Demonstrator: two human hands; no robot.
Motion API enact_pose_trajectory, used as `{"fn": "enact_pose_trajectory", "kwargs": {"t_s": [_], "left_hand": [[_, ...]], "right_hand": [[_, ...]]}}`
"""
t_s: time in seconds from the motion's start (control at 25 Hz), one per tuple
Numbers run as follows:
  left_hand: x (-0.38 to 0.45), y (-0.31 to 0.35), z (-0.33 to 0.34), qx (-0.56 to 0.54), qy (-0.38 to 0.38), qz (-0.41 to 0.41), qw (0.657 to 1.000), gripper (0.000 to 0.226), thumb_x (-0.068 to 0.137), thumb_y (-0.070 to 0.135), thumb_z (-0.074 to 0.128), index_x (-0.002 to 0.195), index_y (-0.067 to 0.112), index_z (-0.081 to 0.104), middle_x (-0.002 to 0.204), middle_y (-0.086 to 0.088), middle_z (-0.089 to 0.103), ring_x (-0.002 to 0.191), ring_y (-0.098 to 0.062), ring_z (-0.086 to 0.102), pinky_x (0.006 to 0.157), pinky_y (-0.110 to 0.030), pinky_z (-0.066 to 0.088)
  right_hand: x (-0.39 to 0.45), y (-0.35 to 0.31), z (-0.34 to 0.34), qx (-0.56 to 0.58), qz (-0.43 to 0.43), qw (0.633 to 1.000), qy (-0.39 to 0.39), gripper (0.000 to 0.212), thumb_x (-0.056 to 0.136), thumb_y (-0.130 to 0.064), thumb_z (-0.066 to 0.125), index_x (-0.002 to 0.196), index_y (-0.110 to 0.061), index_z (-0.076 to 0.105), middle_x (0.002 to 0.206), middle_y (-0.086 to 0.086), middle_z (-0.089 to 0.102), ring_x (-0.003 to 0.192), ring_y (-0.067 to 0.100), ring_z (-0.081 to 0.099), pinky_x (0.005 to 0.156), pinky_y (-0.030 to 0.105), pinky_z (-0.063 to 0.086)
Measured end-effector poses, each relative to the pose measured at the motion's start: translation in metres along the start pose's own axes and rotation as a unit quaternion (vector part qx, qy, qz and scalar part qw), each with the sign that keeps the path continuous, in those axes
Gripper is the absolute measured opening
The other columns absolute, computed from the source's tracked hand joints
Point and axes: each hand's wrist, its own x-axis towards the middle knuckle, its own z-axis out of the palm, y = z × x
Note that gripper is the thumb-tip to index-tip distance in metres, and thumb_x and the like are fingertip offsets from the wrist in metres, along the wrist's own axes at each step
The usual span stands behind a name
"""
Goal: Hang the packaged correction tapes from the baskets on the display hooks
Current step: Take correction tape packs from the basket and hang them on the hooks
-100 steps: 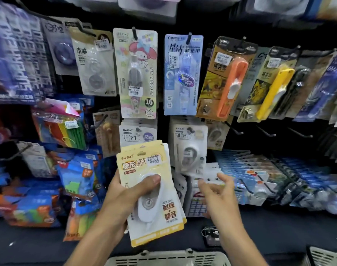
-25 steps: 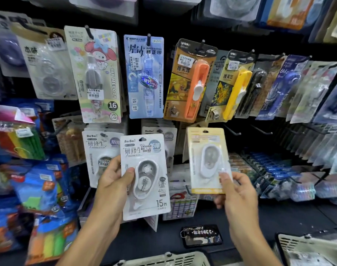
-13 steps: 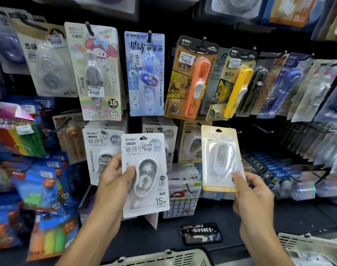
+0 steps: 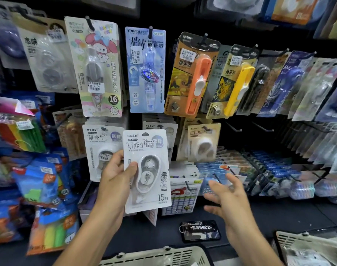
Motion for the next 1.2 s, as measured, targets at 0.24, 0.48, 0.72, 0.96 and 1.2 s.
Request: {"fn": "enact_pose_trajectory", "kwargs": {"t_s": [0.24,0.48,0.72,0.96,1.2], "left_hand": [[-0.004,-0.008,0.001,0.069,-0.013,0.032,0.997,0.028,0.100,0.001,0.056,0.108,0.025,0.069,0.093,0.009,0.081,0.084,-0.011,0.077,0.064,-0.020,0.059],[0.007,-0.014,-0.039,0.525,0.071,0.182,0.828,0.044,0.092,0.018,0.067,0.135,0.024,0.061,0.130,0.009,0.055,0.120,-0.015,0.044,0.104,-0.035,0.038],[0.007,-0.020,-0.047,0.556,0.031,0.172,0.813,0.059,0.091,0.019,0.066,0.147,0.023,0.051,0.151,0.005,0.041,0.135,-0.018,0.035,0.110,-0.041,0.039],[0.005,-0.035,-0.062,0.546,0.007,0.189,0.816,0.053,0.093,0.021,0.066,0.144,0.027,0.055,0.143,0.009,0.050,0.126,-0.012,0.043,0.102,-0.030,0.039],[-0.039,-0.130,-0.092,0.583,-0.234,-0.097,0.772,0.019,0.092,0.025,0.067,0.110,0.023,0.072,0.086,0.005,0.069,0.091,-0.023,0.069,0.085,-0.033,0.055]], "right_hand": [[-0.020,0.026,0.063,-0.061,-0.064,0.977,-0.196,0.011,0.101,-0.011,0.058,0.109,-0.014,0.064,0.073,0.001,0.074,0.050,0.010,0.061,0.041,0.020,0.043],[-0.006,0.002,0.064,-0.079,-0.124,0.985,-0.086,0.016,0.101,-0.022,0.057,0.094,-0.032,0.068,0.070,-0.005,0.070,0.048,0.009,0.051,0.046,0.018,0.039],[-0.024,0.004,0.062,-0.081,-0.146,0.982,-0.083,0.019,0.097,-0.026,0.058,0.099,-0.041,0.070,0.047,-0.012,0.046,0.039,0.006,0.030,0.041,0.017,0.028],[-0.006,0.010,0.058,-0.077,-0.015,0.994,-0.080,0.038,0.091,-0.018,0.073,0.119,-0.033,0.053,0.083,-0.001,0.075,0.057,0.010,0.060,0.050,0.027,0.048],[-0.042,0.171,0.001,-0.199,0.192,0.955,-0.111,0.039,0.093,0.002,0.063,0.128,-0.010,0.054,0.097,0.008,0.072,0.064,0.020,0.063,0.053,0.029,0.049]]}}
